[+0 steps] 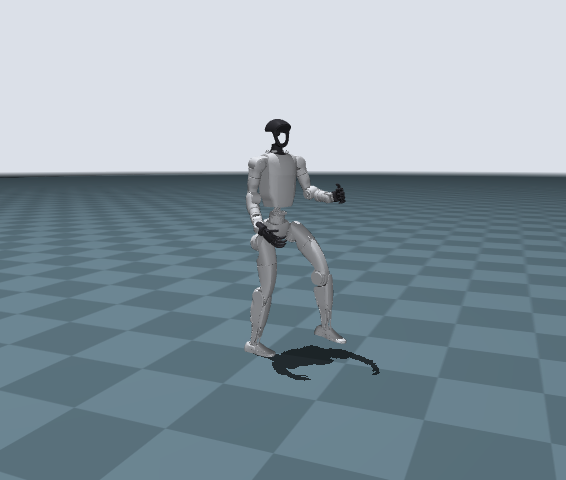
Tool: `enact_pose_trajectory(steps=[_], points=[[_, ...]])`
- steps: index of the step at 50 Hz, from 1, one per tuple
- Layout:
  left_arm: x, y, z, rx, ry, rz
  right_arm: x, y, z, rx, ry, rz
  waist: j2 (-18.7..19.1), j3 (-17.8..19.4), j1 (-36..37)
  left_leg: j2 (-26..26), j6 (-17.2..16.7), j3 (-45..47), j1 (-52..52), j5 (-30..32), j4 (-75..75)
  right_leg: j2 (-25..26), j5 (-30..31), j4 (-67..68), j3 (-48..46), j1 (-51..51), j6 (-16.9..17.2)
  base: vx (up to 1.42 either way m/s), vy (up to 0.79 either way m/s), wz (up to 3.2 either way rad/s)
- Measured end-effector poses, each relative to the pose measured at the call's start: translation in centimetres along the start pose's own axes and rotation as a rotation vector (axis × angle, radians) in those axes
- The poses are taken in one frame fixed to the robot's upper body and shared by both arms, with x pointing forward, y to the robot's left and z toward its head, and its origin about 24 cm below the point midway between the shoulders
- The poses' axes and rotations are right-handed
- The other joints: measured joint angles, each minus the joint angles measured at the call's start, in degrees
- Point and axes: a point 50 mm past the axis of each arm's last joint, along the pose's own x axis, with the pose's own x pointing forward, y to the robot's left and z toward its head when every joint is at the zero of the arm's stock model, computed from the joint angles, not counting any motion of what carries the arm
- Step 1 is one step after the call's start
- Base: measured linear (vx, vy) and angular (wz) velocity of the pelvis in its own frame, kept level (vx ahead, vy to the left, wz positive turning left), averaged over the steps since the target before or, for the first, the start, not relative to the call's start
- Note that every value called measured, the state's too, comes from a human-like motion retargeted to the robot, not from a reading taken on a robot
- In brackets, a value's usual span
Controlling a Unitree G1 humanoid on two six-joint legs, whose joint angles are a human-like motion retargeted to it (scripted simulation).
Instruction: Kungfu
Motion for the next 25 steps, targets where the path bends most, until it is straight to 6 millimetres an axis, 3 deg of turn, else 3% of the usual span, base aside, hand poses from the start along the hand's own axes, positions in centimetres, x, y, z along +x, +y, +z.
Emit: enact_pose_trajectory(steps=[5, 6, 7, 8, 10, 13, 15, 17, 19, 20, 22, 25], points=[[4.2, -3.3, 4.0, -0.201, -0.267, -0.116, 5.2, 6.4, 4.0, 0.227, -0.154, 0.266, 2.7, 3.8, 3.3, -0.8, -1.0, -17.9, 6.7, 7.7, -15.1, 0.0, -1.3, 4.1, 11.4, -2.8, 3.2, 0.29, 0.52, -2.67], [4.6, -4.0, 4.2, -0.229, -0.28, -0.158, 5.9, 7.8, 4.3, 0.25, -0.146, 0.319, 3.1, 4.9, 4.3, -0.3, -2.9, -19.8, 8.6, 8.7, -16.7, 0.3, -2.2, 6.3, 14.0, -4.3, 4.5, 0.24, 0.68, -3.0], [5.1, -4.7, 4.4, -0.254, -0.291, -0.208, 6.5, 9.2, 4.6, 0.267, -0.134, 0.373, 3.5, 5.9, 4.9, 0.4, -4.0, -19.7, 10.2, 6.9, -17.7, 0.3, -3.2, 8.8, 15.8, -6.2, 5.9, 0.07, 0.67, -2.85], [5.5, -5.5, 4.5, -0.275, -0.294, -0.27, 7.0, 10.6, 4.9, 0.277, -0.117, 0.428, 3.6, 6.9, 5.1, 1.8, -3.4, -15.7, 10.9, -0.3, -17.4, -0.6, -4.5, 11.7, 15.9, -8.8, 7.6, 0.11, 0.71, -2.64], [5.9, -7.1, 4.4, -0.315, -0.305, -0.42, 7.7, 13.3, 5.0, 0.28, -0.067, 0.54, 1.5, 8.5, 5.4, 2.0, 2.7, -5.9, 9.4, -14.8, -12.6, -4.6, -6.4, 18.2, 17.1, -15.6, 12.8, 0.16, 0.67, -2.27], [5.8, -9.1, 3.1, -0.363, -0.255, -0.629, 8.0, 17.8, 4.3, 0.281, 0.028, 0.707, 5.6, 11.5, -0.1, 6.4, 2.1, -7.6, 0.5, -20.4, -1.1, -0.3, -3.9, 28.4, 3.3, -25.0, 15.0, -0.14, 0.2, -1.06], [5.9, -10.5, 2.2, -0.393, -0.202, -0.743, 8.5, 19.8, 4.2, 0.28, 0.076, 0.778, 7.8, 15.6, -0.1, 8.7, 3.2, -7.1, -5.0, -23.6, 5.2, -2.7, -0.9, 32.2, -9.6, -31.9, 15.0, -0.63, 0.51, -1.25], [5.9, -12.4, 0.2, -0.437, -0.112, -0.795, 8.9, 20.1, 3.2, 0.306, 0.201, 0.806, 7.7, 17.6, 0.3, 7.4, 6.9, -2.7, -8.8, -27.5, 11.3, -12.9, 0.7, 33.1, -19.3, -35.8, 14.6, -0.36, 0.93, -0.92], [5.3, -15.0, -2.0, -0.512, -0.028, -0.805, 8.7, 19.8, 1.4, 0.369, 0.35, 0.792, 3.7, 18.3, -0.1, 4.1, 10.2, 4.9, -9.2, -29.8, 14.2, -21.4, -1.8, 35.5, -19.7, -39.9, 12.4, 0.08, 0.66, -0.36], [4.8, -16.3, -2.8, -0.554, 0.002, -0.803, 8.5, 19.7, 0.7, 0.413, 0.395, 0.778, 2.0, 18.3, -0.1, 3.5, 11.1, 7.4, -9.7, -30.4, 14.9, -22.9, -3.3, 36.0, -18.1, -42.1, 11.4, 0.11, 0.35, -0.26], [4.5, -16.9, -3.0, -0.586, -0.004, -0.801, 8.6, 19.3, 0.6, 0.509, 0.398, 0.741, 2.2, 19.9, -0.5, 3.1, 12.3, 8.4, -11.2, -31.5, 16.9, -23.1, -4.2, 34.9, -15.3, -43.3, 13.2, 0.0, 0.26, -0.08], [5.1, -17.6, -1.8, -0.525, -0.058, -0.8, 8.6, 19.2, 1.4, 0.718, 0.363, 0.788, 4.0, 21.6, -1.5, 2.6, 13.9, 8.3, -14.0, -32.1, 19.3, -23.3, -2.1, 33.8, -16.3, -44.5, 14.0, -0.02, 0.28, -0.06]])
